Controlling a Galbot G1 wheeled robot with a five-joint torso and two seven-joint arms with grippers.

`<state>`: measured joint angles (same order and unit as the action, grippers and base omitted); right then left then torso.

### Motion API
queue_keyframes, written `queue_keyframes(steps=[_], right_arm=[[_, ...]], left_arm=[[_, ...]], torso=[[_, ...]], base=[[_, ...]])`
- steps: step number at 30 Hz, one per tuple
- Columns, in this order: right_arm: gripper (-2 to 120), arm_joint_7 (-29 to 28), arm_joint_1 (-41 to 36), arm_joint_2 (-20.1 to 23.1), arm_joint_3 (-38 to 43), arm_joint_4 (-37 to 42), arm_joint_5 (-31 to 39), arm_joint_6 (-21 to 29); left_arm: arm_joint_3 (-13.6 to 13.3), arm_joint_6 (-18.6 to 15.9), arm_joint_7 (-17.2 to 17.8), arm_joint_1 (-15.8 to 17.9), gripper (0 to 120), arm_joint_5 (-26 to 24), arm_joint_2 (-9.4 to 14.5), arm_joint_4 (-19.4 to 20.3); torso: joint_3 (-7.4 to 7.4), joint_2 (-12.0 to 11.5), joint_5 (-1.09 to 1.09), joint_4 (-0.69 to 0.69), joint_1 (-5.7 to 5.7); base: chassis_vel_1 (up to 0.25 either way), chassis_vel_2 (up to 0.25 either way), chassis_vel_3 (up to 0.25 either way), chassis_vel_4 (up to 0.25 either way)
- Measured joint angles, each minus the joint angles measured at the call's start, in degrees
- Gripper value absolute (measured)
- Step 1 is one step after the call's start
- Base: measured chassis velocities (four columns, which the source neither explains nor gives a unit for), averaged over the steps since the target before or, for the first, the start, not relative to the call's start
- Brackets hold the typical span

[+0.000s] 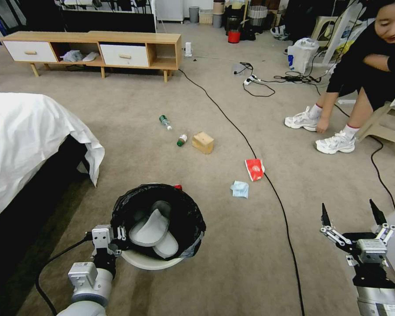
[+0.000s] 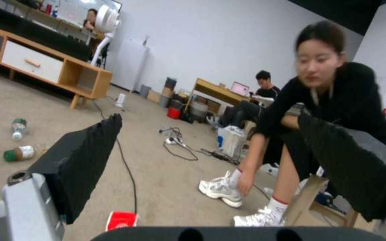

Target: Pick up the trash bin and place the garbage on the floor into it.

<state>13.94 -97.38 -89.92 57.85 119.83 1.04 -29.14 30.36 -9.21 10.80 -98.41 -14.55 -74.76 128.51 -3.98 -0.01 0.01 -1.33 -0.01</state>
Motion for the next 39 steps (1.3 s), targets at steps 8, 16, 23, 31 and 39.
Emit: queue_keyframes(steps=[8,16,23,31,39], right_arm=[[100,0.0,0.0,0.1,-0.1,-0.1,0.0,0.0],[100,0.0,-0.1,0.3,0.0,0.0,0.0,0.1],[100,0.0,-0.1,0.3,0.0,0.0,0.0,0.1],[100,-0.1,-0.1,0.3,-0.2,-0.1,0.1,-0.3],[100,0.4,-0.1,0.3,-0.7,-1.3,0.8,-3.1]], left_arm=[[0.0,0.0,0.0,-0.1,1,0.0,-0.1,0.1],[0.0,0.0,0.0,-0.1,1,0.0,-0.4,0.1],[0.0,0.0,0.1,-0.1,1,0.1,-0.6,0.2],[0.0,0.0,0.1,0.0,1,0.1,-0.7,0.1],[-0.1,0.0,0.2,0.2,1,0.2,-0.5,-0.1]], torso=[[0.00,0.0,0.00,0.00,0.00],[0.01,0.0,0.01,-0.01,0.01],[0.00,0.0,-0.01,0.01,0.00],[-0.01,0.0,0.00,0.01,0.00],[-0.02,0.0,0.00,-0.01,-0.01]], base=[[-0.138,0.133,0.133,-0.137],[-0.143,0.147,0.150,-0.142],[-0.224,0.213,0.221,-0.228],[-0.280,0.276,0.274,-0.282],[-0.190,0.175,0.164,-0.166]])
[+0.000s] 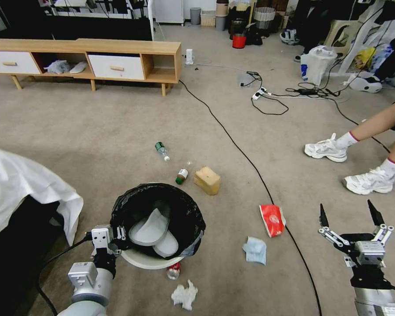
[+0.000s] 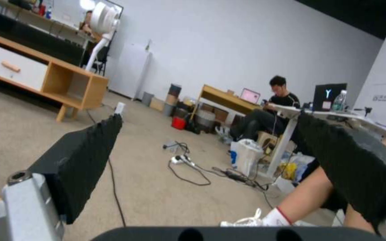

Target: Pick up the trash bin and place the garbage on the floor into it.

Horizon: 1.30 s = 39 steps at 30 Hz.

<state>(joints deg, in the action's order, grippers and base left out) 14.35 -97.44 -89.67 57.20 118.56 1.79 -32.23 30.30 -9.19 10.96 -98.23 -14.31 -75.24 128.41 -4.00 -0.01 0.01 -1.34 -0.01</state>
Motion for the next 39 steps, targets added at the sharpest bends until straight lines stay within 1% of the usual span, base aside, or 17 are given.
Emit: queue_keyframes(steps=[11,20,39], right_arm=[[100,0.6,-0.1,0.0,-0.1,-0.2,0.3,-0.1],[100,1.3,-0.1,0.0,0.0,-0.2,0.5,-0.1],[100,3.4,-0.4,-0.3,-1.0,-0.9,0.5,-0.4]], left_arm=[[-0.1,0.0,-0.1,-0.1,1,-0.2,0.2,-0.1],[-0.1,0.1,-0.1,-0.1,1,0.1,-0.2,-0.3],[0.0,-0.1,-0.6,-0.2,1,-0.4,-0.1,-0.3]], torso=[[0.03,0.0,0.00,0.01,0.01],[0.03,0.0,0.00,0.01,0.01],[0.02,0.0,-0.01,-0.01,0.01]], base=[[0.014,-0.011,-0.010,0.012],[0.000,0.000,0.000,0.000],[0.000,0.000,0.000,0.000]])
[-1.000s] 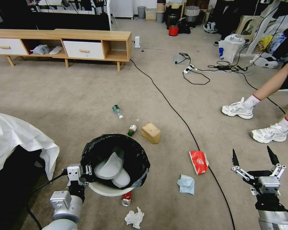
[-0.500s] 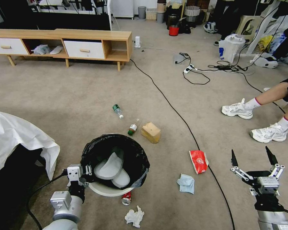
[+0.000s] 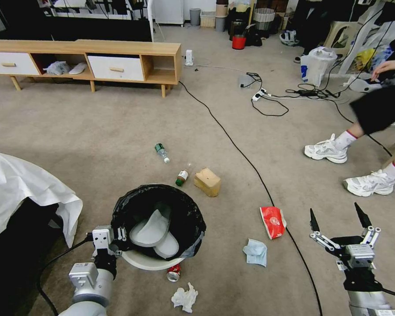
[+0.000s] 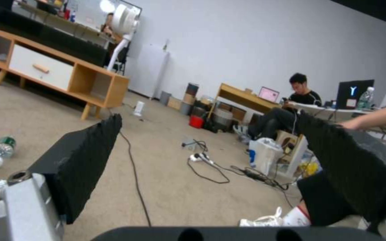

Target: Pick up the trash bin and place the garbage on the floor into it.

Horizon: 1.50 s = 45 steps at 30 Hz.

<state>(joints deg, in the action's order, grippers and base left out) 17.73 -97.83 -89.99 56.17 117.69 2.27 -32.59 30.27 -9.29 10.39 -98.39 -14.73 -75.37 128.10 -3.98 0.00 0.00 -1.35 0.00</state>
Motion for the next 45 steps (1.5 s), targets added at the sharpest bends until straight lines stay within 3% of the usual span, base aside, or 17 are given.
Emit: queue_keyframes(steps=[28,40,45], right_arm=[[100,2.0,-0.4,-0.6,-6.7,-5.2,-1.5,0.3],[100,-2.0,0.6,1.0,-14.0,-8.0,-5.7,5.4],[100,-5.1,0.8,4.1,-18.0,-9.2,-5.8,10.3]], left_arm=[[0.9,0.1,0.4,-0.2,1,1.0,-0.1,0.3],[3.3,0.1,1.2,-1.5,1,2.3,-0.5,1.2],[4.3,0.6,1.2,-1.8,1,3.8,-0.9,1.2]], torso=[[0.00,0.0,0.00,0.02,0.00],[-0.01,0.0,0.01,0.00,0.00],[0.00,0.0,0.00,0.00,0.00]], base=[[0.015,0.012,0.011,0.013],[0.003,0.004,0.003,0.002],[0.000,0.000,0.000,0.000]])
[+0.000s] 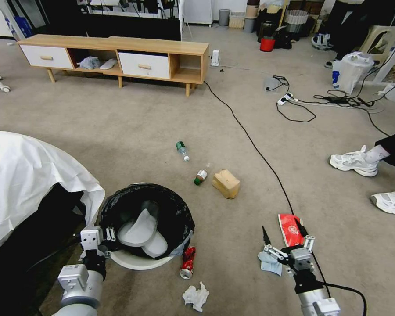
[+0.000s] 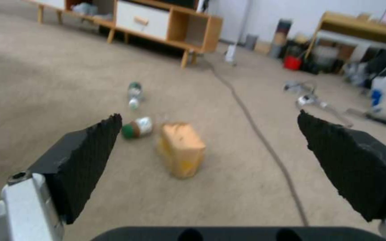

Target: Pick up the trash bin and place the garbage on the floor into it.

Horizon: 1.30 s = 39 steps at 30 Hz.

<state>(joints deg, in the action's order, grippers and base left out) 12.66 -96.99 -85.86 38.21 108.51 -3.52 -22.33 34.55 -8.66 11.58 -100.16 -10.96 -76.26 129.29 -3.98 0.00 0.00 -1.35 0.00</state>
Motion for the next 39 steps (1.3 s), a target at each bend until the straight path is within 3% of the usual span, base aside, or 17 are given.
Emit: queue_keyframes(steps=[2,3,10,12,17,25,31,33,34,36,37,39], right_arm=[[100,-1.2,0.9,2.3,-2.4,-1.1,0.4,2.1],[100,-2.9,1.6,5.0,-5.2,-1.7,0.1,6.7],[100,-9.2,3.4,8.8,-11.8,-2.8,3.1,13.4],[100,-15.0,3.7,10.4,-16.4,-3.1,5.8,19.1],[100,-22.4,4.3,11.8,-22.3,-4.4,10.3,26.4],[100,-30.9,7.3,11.2,-26.9,-6.6,17.8,32.7],[100,-38.0,9.9,13.1,-30.2,-5.7,29.7,38.8],[100,-42.3,13.1,16.8,-32.4,-4.1,37.2,43.0],[100,-42.3,13.1,16.8,-32.4,-4.1,37.2,43.0],[100,-46.9,17.4,21.9,-35.4,-2.5,48.7,47.4],[100,-46.9,17.4,21.9,-35.4,-2.5,48.7,47.4],[100,-50.6,20.5,24.7,-37.9,-1.8,56.7,49.6]], left_arm=[[0.2,0.1,0.0,-0.5,1,0.0,-0.4,0.1],[0.4,0.1,0.0,-0.7,1,0.0,-1.0,0.5],[0.7,0.2,0.0,-1.3,1,0.2,-2.0,0.8],[1.0,0.3,0.0,-1.7,1,0.6,-2.5,0.8],[1.5,0.5,-0.1,-2.4,1,1.0,-3.2,1.2],[1.7,0.5,-0.1,-2.7,1,1.8,-4.6,1.4],[1.7,0.5,-0.1,-3.0,1,2.7,-5.9,1.7],[2.1,0.5,-0.2,-3.0,1,2.9,-6.2,1.6],[2.1,0.5,-0.2,-3.0,1,2.9,-6.2,1.6],[2.3,0.5,-0.2,-2.7,1,3.0,-6.3,1.0],[2.3,0.5,-0.2,-2.7,1,3.0,-6.3,1.0],[2.3,0.5,-0.2,-2.5,1,3.0,-6.4,0.5]], torso=[[0.00,0.0,0.00,0.01,0.00],[0.00,0.0,-0.01,0.01,0.00],[0.00,0.0,-0.01,0.01,0.00],[0.00,0.0,-0.01,0.01,0.00],[0.00,0.0,-0.01,0.00,0.00],[0.00,0.0,0.00,0.01,0.00],[0.00,0.0,-0.01,-0.01,0.00],[0.00,0.0,-0.01,0.01,-0.01],[0.00,0.0,-0.01,0.01,-0.01],[0.00,0.0,0.00,0.01,0.00],[0.00,0.0,0.00,0.01,0.00],[0.00,0.0,0.00,0.01,0.00]], base=[[0.000,0.000,0.000,0.000],[0.000,0.000,0.000,0.000],[0.000,0.000,0.000,0.000],[0.000,0.000,0.000,0.000],[0.000,0.000,0.000,0.000],[0.000,0.000,0.000,0.000],[0.000,0.000,0.000,0.000],[0.000,0.000,0.000,0.000],[0.000,0.000,0.000,0.000],[0.000,0.000,0.000,0.000],[0.000,0.000,0.000,0.000],[0.000,0.000,0.000,0.000]])
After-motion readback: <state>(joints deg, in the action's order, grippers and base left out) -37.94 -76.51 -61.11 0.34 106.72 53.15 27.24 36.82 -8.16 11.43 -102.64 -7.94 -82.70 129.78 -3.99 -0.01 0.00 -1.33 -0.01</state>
